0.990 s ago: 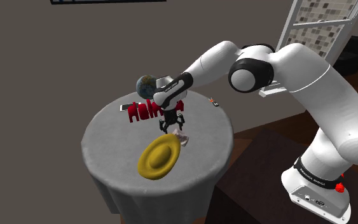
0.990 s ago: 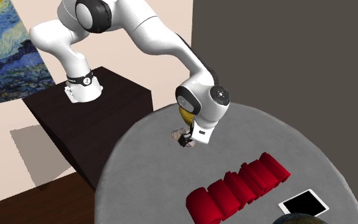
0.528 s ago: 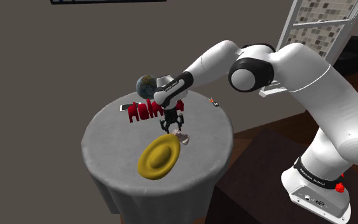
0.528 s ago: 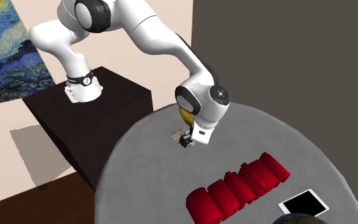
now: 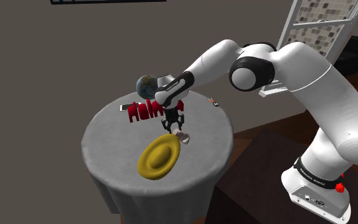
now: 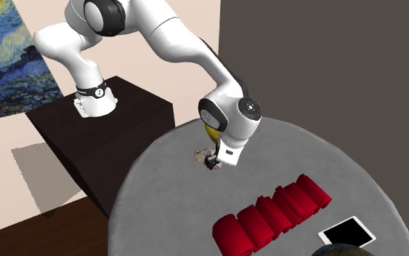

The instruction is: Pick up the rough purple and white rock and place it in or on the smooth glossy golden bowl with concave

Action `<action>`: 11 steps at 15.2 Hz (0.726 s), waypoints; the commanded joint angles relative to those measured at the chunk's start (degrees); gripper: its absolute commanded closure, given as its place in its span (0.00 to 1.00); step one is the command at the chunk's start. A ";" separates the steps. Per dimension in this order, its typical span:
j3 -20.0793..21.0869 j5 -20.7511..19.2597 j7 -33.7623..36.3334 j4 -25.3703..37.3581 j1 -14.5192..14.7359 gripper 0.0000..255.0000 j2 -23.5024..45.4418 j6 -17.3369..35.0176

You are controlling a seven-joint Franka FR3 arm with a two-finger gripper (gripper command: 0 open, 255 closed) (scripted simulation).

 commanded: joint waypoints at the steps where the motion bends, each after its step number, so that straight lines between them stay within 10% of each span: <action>1: 0.92 0.76 0.45 0.29 0.36 1.00 0.21 -0.92; 11: 0.65 0.27 0.83 -1.84 0.49 1.00 -4.60 -3.53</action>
